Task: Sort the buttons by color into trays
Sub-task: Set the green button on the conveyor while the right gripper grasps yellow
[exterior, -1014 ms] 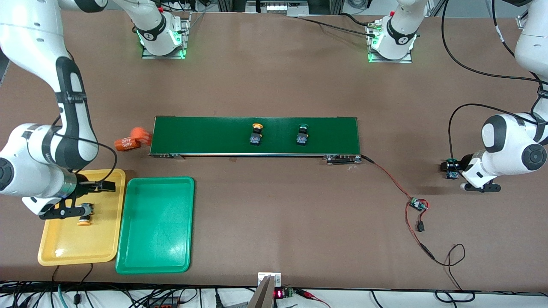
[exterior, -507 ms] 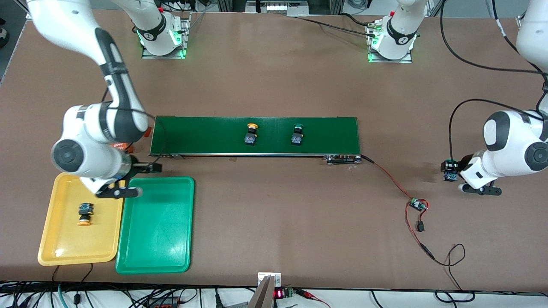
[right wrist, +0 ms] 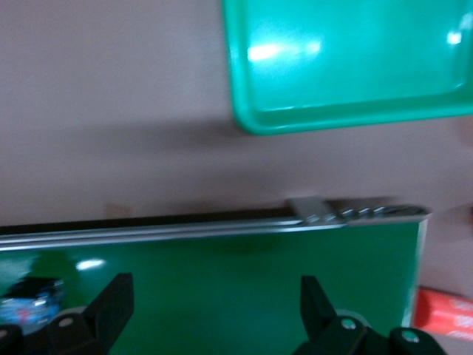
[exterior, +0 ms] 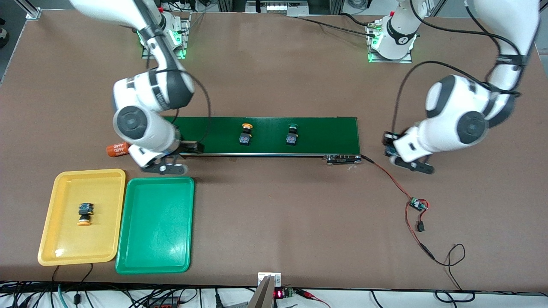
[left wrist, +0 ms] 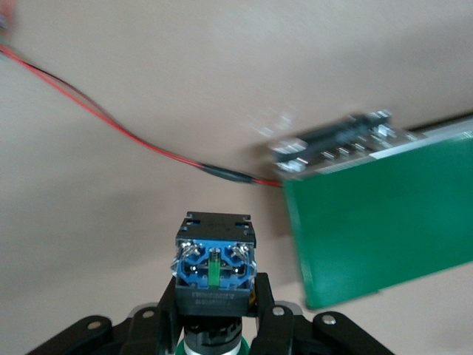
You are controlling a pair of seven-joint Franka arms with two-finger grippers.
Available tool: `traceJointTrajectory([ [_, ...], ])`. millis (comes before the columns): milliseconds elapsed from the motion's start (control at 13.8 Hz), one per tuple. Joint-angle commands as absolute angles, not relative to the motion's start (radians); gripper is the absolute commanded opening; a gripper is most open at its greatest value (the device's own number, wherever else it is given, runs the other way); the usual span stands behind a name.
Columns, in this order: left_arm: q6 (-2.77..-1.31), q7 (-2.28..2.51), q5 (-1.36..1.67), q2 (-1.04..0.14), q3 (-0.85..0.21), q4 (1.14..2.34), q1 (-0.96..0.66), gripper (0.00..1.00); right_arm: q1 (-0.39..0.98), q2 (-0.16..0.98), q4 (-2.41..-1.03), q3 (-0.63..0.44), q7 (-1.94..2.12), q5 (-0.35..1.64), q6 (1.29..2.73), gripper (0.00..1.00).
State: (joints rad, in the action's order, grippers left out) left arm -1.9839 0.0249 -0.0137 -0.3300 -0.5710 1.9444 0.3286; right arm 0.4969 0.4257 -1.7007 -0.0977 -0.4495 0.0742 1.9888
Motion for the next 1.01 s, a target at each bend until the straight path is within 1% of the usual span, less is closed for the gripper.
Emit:
traceJointTrajectory([
  [0, -2.049, 0.04, 0.021, -0.287, -0.558, 2.028, 0.289, 0.0, 0.58, 0.409, -1.732, -0.104, -0.589, 0.086, 2.051, 1.0],
  [217, -2.202, 0.099, 0.021, -0.287, -0.558, 2.117, 0.224, 0.0, 0.623, 0.423, -1.732, -0.104, -0.634, 0.156, 2.079, 1.0],
  [579, -2.217, 0.395, 0.021, -0.29, -0.56, 2.138, 0.117, 0.0, 0.65, 0.449, -1.732, -0.104, -0.65, 0.156, 2.095, 1.0],
  [796, -2.23, 0.426, 0.021, -0.299, -0.56, 2.14, 0.097, 0.0, 0.675, 0.489, -1.733, -0.104, -0.649, 0.156, 2.111, 1.0],
  [941, -2.282, 0.436, 0.023, -0.33, -0.558, 2.146, 0.087, 0.0, 0.69, 0.495, -1.75, -0.104, -0.649, 0.158, 2.111, 1.0],
])
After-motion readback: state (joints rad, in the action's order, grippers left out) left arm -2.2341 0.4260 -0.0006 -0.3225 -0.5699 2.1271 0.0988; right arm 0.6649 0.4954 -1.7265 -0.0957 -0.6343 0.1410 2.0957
